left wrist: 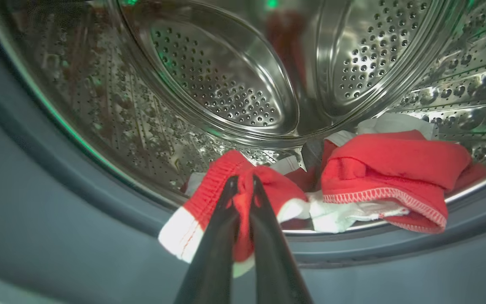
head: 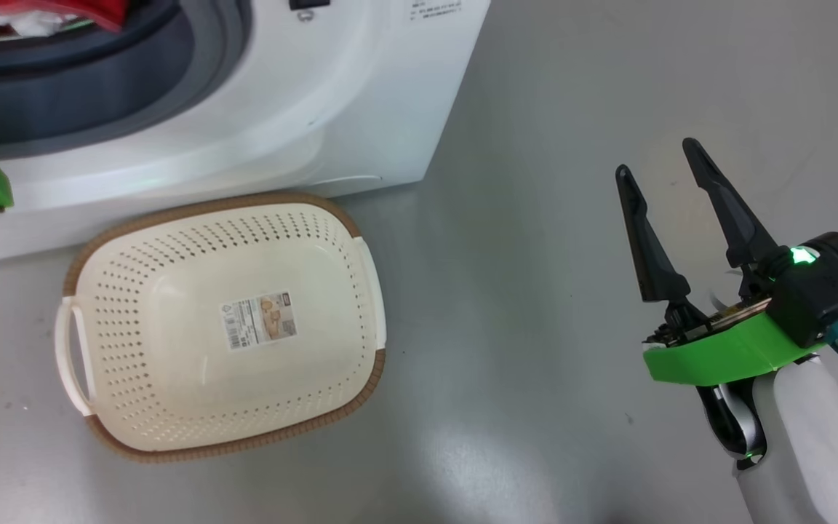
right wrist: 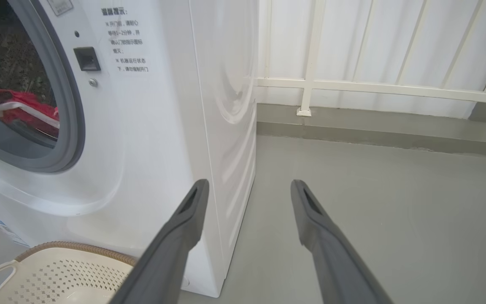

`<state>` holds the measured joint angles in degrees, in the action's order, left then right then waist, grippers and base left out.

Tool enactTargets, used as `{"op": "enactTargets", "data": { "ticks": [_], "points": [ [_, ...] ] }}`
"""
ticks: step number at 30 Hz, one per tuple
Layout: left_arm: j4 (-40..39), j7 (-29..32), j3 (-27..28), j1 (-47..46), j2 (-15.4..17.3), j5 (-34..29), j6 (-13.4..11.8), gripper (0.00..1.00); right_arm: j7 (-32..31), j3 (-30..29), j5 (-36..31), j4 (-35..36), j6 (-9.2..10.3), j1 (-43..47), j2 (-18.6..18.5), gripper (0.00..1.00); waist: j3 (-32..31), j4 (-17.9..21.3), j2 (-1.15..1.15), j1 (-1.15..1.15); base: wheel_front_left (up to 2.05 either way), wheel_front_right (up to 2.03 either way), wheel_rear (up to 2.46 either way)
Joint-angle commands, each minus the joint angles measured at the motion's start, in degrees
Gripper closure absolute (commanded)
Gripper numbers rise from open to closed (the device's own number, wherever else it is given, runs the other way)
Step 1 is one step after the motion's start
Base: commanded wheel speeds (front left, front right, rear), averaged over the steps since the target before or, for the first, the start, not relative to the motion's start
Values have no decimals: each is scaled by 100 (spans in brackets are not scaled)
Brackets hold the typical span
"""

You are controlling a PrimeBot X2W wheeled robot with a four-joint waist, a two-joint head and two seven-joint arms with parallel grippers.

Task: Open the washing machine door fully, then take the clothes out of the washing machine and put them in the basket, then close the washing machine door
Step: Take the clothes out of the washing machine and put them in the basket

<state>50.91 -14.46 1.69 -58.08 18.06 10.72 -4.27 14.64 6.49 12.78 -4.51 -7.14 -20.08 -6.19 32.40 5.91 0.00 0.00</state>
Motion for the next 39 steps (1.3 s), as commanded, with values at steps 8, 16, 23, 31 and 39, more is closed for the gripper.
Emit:
{"op": "enactTargets", "data": {
  "ticks": [8, 16, 23, 31, 39],
  "points": [
    [-1805, -53, 412, 1291, 17, 91, -84, 100, 36, -39, 43, 113, -35, 350, -47, 0, -503, -233, 0, 0, 0, 0, 0],
    [-2816, -53, 418, 2107, -195, -42, -182, 100, 36, -66, 44, 86, -35, 532, -46, 0, -971, -349, 0, 0, 0, 0, 0],
    [-3621, -53, 388, 2727, -376, -54, -240, 100, 36, -90, 42, 61, -35, 708, -56, 0, -1360, -414, 0, 0, 0, 0, 0],
    [-4528, 17, 231, 3224, -519, -121, -329, 100, 36, -72, 34, 31, -35, 877, -72, 0, -1688, -517, 0, 0, 0, 0, 0],
    [-5751, 278, 140, 3865, -591, -190, -483, 100, 36, -106, 55, 27, -35, 1036, -97, 0, -1944, -528, 0, 0, 0, 0, 0]
  ]
}}
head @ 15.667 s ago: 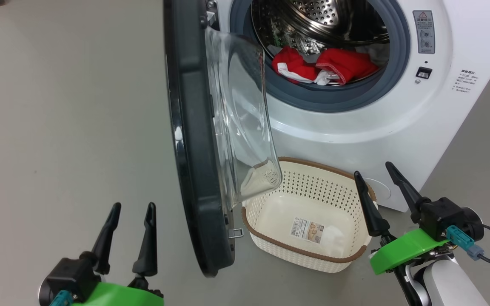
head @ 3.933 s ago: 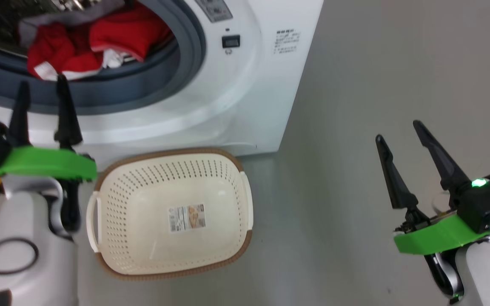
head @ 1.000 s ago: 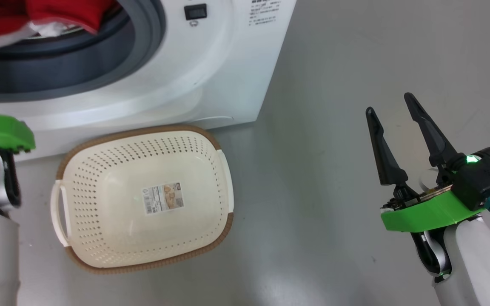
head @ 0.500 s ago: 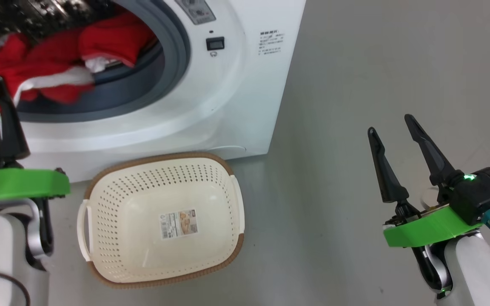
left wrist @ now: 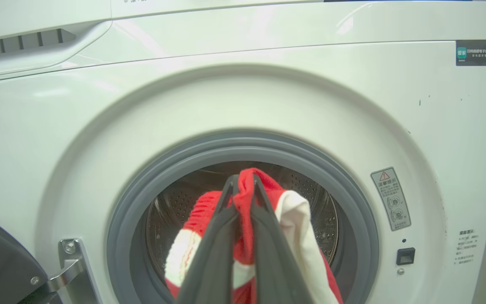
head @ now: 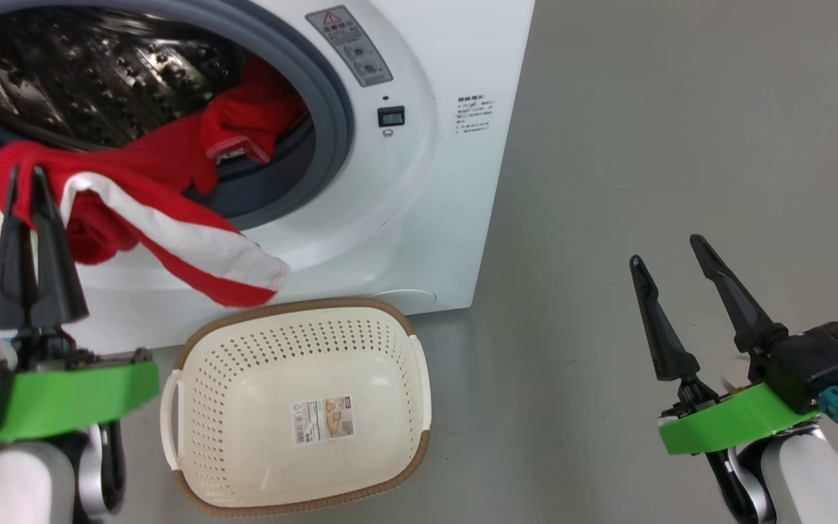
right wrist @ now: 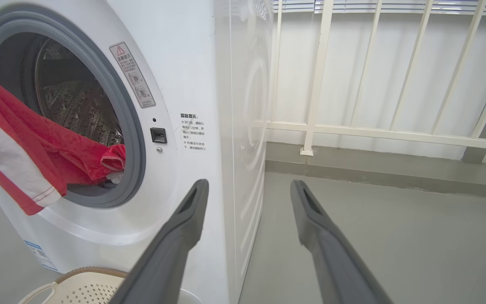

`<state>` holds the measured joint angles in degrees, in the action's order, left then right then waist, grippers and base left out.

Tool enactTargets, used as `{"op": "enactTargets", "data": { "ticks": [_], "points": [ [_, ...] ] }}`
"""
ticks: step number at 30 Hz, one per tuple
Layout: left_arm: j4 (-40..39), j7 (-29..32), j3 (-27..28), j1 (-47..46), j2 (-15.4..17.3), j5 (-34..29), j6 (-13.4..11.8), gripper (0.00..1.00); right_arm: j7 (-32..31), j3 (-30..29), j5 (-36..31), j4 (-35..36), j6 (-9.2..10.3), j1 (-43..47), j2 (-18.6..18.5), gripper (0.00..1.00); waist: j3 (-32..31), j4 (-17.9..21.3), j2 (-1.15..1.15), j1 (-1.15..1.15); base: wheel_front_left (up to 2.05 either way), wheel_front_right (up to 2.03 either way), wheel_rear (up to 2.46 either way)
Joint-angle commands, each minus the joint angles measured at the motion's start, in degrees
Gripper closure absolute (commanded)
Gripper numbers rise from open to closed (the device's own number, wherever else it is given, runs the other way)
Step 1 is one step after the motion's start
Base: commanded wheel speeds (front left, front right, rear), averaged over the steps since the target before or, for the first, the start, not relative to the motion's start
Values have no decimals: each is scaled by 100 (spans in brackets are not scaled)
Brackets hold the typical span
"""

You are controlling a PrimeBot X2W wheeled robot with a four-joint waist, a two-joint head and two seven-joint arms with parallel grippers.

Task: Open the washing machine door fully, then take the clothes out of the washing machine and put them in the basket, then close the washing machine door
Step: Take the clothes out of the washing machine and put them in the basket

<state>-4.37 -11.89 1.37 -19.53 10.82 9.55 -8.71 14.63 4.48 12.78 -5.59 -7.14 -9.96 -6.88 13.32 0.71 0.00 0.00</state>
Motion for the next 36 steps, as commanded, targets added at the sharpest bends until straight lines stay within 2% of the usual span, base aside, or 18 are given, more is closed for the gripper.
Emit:
{"op": "enactTargets", "data": {
  "ticks": [1, 9, 17, 27, 36],
  "points": [
    [-371, 36, 161, 81, 122, -87, -59, 100, 37, 87, 54, 143, -35, 44, -25, 0, -47, -14, 0, 0, 0, 0, 0],
    [-1081, 155, -57, 519, -18, -173, -149, 100, 37, 89, 57, 145, -35, 168, -6, 0, -159, -57, 0, 0, 0, 0, 0],
    [-694, 189, -164, 805, -259, 273, -21, 100, 37, 140, 61, 179, -35, 125, -37, 0, -3, -25, 0, 0, 0, 0, 0],
    [815, 59, -457, 455, -509, 818, 371, 100, 37, 169, 64, 234, -35, -102, -18, 0, 514, 57, 0, 0, 0, 0, 0],
    [2814, -114, -625, -264, -582, 993, 669, 100, 37, 216, 77, 274, -35, -355, 2, 0, 1092, 171, 0, 0, 0, 0, 0]
  ]
}}
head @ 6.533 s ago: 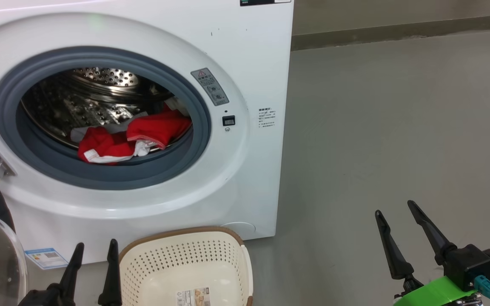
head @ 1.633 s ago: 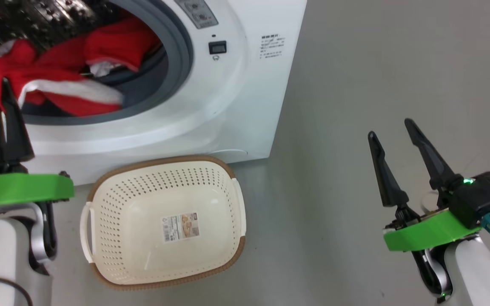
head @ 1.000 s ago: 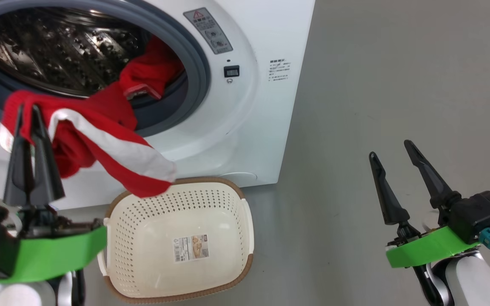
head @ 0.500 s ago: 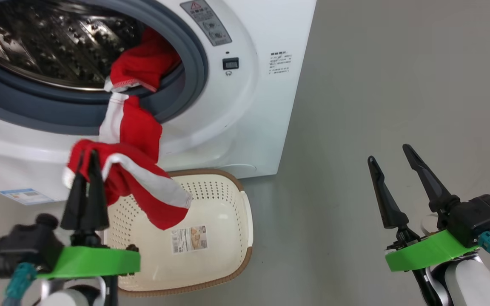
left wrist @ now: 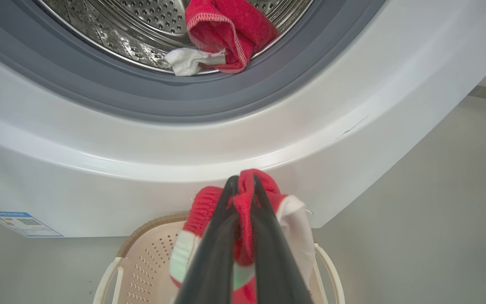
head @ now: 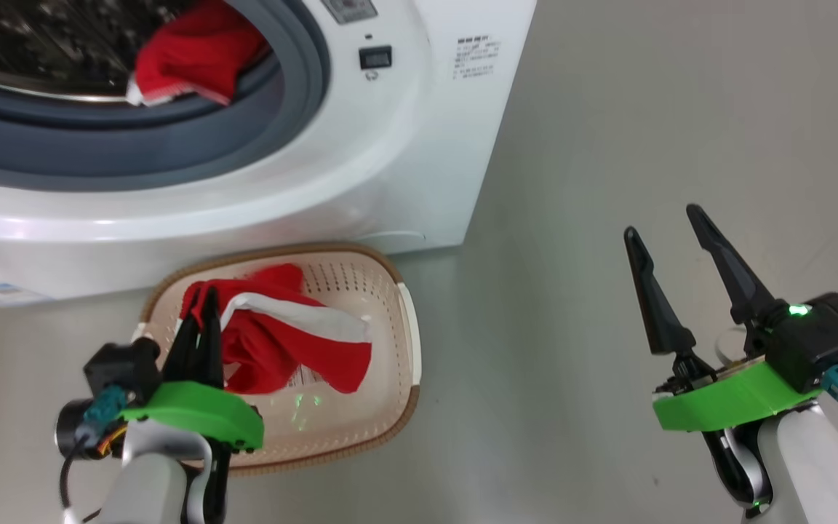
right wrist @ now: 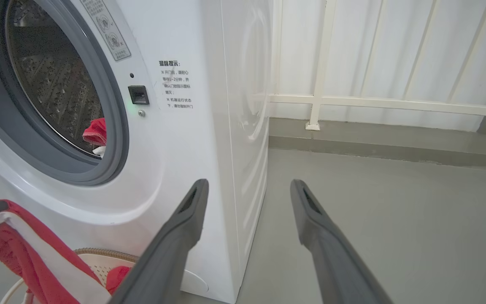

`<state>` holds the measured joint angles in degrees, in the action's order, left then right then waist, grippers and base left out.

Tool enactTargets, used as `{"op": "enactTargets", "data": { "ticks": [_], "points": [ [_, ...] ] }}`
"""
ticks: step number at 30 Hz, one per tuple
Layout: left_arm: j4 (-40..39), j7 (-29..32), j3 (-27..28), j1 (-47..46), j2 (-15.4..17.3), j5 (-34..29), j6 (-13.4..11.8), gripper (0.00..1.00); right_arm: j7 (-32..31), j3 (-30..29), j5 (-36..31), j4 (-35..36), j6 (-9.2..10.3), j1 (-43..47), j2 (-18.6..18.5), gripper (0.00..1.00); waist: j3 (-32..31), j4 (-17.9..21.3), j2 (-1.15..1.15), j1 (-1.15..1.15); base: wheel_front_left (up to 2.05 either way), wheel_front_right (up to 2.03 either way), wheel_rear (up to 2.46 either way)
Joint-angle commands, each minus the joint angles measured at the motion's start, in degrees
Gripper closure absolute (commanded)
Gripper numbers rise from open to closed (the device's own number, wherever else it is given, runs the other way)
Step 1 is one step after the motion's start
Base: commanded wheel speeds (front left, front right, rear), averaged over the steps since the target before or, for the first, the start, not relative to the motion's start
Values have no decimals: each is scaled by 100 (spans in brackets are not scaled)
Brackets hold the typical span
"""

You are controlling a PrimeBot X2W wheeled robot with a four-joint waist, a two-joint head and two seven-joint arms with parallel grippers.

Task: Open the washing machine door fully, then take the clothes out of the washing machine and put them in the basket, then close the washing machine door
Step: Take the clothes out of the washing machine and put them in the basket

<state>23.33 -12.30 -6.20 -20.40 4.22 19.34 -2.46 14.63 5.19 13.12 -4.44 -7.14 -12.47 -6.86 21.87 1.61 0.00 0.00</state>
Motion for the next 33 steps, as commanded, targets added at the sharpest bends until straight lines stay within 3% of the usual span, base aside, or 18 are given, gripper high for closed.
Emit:
{"op": "enactTargets", "data": {
  "ticks": [1, 5, 18, 25, 33],
  "points": [
    [255, -83, 123, -272, 71, 32, 71, 100, 37, 151, 44, 164, -35, -130, 5, 0, 293, 97, 0, 0, 0, 0, 0],
    [1156, -98, 83, -675, 14, 233, 298, 100, 37, 172, 65, 170, -35, -237, 12, 0, 521, 135, 0, 0, 0, 0, 0],
    [3846, 186, -12, -2041, 44, 488, 690, 100, 37, 383, 261, 142, -35, -652, 32, 0, 1271, 287, 0, 0, 0, 0, 0],
    [4571, 318, -19, -2518, 97, 667, 886, 100, 37, 458, 350, 203, -35, -774, 78, 0, 1490, 421, 0, 0, 0, 0, 0],
    [4886, 325, -75, -2589, 106, 809, 964, 100, 37, 454, 414, 169, -35, -823, 129, 0, 1510, 543, 0, 0, 0, 0, 0]
  ]
}}
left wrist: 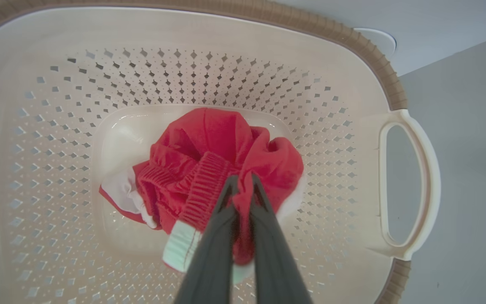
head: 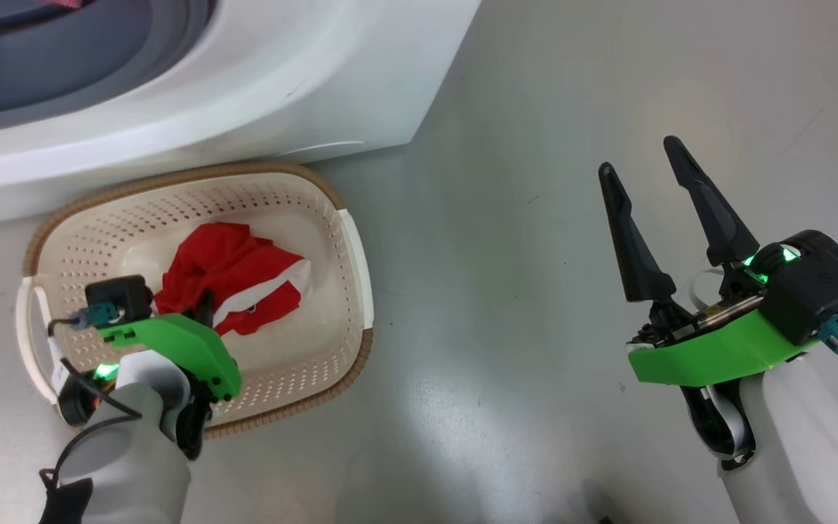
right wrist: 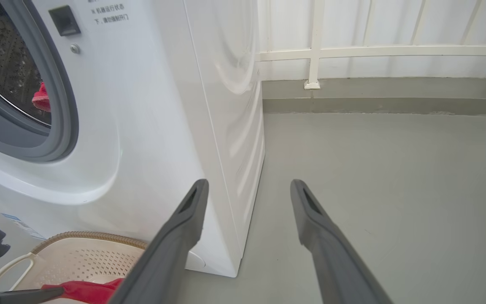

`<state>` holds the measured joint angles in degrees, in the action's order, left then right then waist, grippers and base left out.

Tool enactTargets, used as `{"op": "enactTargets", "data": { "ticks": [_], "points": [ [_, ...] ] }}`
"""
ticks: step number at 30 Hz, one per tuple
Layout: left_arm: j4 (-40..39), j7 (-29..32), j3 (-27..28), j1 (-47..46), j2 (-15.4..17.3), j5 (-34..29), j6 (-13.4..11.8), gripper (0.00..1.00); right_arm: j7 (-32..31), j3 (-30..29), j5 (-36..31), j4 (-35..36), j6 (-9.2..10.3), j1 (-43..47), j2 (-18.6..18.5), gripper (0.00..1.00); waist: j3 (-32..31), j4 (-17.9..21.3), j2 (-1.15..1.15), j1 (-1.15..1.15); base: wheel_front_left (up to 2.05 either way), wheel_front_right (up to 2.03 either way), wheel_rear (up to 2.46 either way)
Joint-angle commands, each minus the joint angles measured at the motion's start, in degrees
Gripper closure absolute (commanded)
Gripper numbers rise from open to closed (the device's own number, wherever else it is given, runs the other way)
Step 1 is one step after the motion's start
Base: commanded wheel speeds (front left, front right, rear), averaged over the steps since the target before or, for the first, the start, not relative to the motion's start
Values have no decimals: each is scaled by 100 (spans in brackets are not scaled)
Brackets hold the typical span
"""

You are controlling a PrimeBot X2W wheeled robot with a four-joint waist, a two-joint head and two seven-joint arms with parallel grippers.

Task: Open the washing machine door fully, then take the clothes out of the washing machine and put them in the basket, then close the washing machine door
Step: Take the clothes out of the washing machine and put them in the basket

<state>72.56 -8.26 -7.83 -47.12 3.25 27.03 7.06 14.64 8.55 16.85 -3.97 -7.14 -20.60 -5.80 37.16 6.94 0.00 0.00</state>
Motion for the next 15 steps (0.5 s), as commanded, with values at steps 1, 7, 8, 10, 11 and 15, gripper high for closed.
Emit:
{"op": "enactTargets", "data": {
  "ticks": [1, 7, 8, 10, 11, 15],
  "points": [
    [-22, -116, 78, 98, 200, 54, 18, 100, 36, 111, 38, 108, -35, -1, 30, 0, -39, 12, 0, 0, 0, 0, 0],
    [18, -439, -3, 254, 155, 113, 35, 0, 36, 52, -6, -26, -35, 53, 50, 0, -288, -21, 0, 0, 0, 0, 0],
    [20, -479, -17, 296, 148, 124, 37, 0, 36, 37, -27, -49, -35, 62, 46, 0, -348, -34, 0, 0, 0, 0, 0],
    [-5, -559, -48, 382, 139, 135, 39, 0, 36, 2, -50, -87, -35, 87, 41, 0, -481, -68, 0, 0, 0, 0, 0],
    [-41, -592, -57, 431, 135, 150, 40, 0, 36, -28, -49, -99, -35, 105, 43, 0, -557, -90, 0, 0, 0, 0, 0],
    [-303, -661, -95, 645, 126, 217, 41, 0, 36, -265, -31, -149, -35, 226, 88, 0, -867, -208, 0, 0, 0, 0, 0]
  ]
}}
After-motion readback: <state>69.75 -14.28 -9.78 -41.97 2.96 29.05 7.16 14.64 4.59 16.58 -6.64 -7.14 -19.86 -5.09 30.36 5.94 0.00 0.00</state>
